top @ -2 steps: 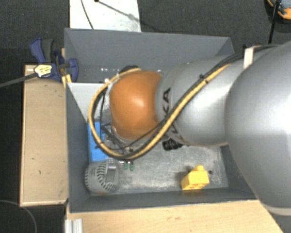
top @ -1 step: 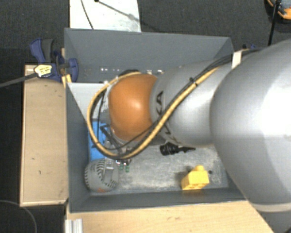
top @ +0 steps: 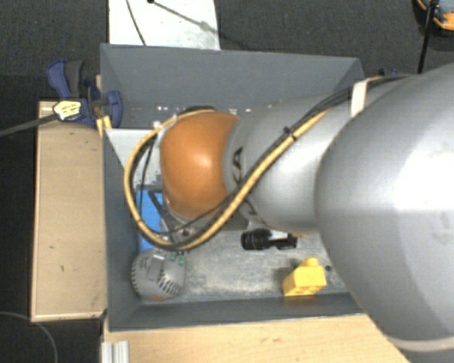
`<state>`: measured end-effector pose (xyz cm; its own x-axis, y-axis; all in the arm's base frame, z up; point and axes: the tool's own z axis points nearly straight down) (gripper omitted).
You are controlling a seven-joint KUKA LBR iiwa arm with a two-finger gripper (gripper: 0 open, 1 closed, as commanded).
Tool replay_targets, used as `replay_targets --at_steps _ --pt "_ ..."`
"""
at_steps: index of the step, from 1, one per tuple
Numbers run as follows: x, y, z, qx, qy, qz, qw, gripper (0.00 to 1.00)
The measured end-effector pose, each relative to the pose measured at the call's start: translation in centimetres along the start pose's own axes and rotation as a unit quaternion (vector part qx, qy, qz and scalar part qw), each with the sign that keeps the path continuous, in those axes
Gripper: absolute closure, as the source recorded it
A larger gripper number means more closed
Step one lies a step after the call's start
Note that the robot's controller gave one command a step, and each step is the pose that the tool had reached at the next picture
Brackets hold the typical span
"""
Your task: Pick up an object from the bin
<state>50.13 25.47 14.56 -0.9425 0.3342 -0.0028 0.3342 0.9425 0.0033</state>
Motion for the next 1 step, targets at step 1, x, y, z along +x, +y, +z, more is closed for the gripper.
replay_targets --at_steps 1 --pt "0.09 -0.97 7.05 -0.001 0.0060 0.037 0.9993 0.00"
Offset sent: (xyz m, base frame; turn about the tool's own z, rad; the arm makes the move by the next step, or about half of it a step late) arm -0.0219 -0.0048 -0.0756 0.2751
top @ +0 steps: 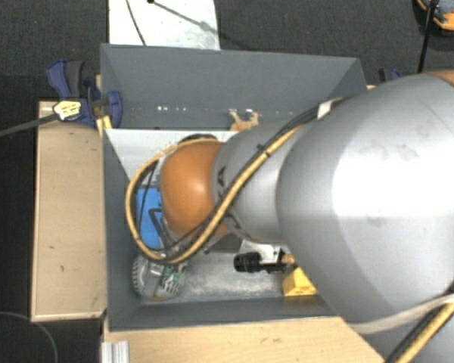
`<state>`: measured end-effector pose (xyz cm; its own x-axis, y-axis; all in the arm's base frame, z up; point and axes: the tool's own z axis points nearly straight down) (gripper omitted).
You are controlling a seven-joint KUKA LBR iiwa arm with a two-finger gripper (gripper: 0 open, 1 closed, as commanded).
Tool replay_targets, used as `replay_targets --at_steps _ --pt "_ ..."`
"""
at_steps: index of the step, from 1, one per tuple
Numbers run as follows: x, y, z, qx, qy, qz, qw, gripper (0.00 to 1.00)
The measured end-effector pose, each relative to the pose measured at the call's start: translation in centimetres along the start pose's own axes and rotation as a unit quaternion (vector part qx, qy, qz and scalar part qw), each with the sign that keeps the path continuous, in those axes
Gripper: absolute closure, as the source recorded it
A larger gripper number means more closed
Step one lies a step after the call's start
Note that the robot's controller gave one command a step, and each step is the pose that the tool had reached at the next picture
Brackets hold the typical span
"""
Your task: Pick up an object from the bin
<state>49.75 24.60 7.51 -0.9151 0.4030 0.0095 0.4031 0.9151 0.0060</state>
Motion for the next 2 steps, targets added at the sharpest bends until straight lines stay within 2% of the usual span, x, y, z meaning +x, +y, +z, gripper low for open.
replay_targets --at_steps 1,2 --pt "1.54 0.26 -0.55 -0.005 -0.0072 0.098 0.9952 1.00" --pt "1.53 0.26 -0.55 -0.005 -0.0073 0.098 0.9951 1.00"
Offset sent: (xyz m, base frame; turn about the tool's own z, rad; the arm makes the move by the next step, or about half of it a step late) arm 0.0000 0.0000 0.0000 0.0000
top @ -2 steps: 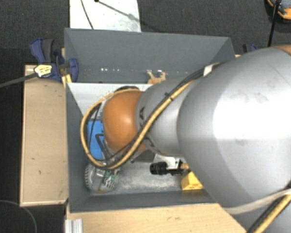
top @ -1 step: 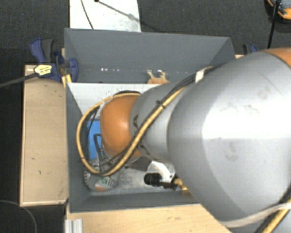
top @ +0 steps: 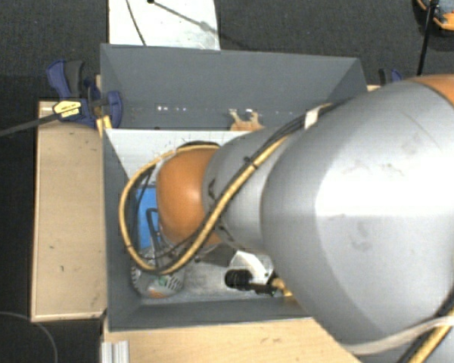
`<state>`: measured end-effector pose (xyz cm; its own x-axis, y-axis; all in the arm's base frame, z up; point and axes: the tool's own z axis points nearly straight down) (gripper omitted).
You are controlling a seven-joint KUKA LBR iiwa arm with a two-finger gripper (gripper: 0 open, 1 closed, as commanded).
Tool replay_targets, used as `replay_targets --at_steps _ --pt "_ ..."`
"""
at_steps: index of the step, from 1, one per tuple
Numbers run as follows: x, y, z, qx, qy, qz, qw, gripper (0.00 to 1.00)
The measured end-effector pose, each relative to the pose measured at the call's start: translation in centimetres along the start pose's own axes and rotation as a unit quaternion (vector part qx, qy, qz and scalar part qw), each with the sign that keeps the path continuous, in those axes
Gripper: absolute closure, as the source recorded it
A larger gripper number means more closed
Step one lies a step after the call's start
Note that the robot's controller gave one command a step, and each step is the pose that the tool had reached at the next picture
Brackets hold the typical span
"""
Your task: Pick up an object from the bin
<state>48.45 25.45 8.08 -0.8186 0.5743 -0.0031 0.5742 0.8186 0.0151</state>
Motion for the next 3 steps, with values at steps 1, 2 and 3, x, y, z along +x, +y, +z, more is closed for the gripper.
replay_targets --at_steps 1,2,3 --pt "0.0 0.0 -0.3 0.001 0.0004 0.000 1.0000 1.00" --pt "0.0 0.1 -1.8 0.001 -0.0005 -0.001 1.0000 1.00" --pt "0.0 -0.1 -2.6 0.006 0.0011 -0.002 1.0000 1.00"
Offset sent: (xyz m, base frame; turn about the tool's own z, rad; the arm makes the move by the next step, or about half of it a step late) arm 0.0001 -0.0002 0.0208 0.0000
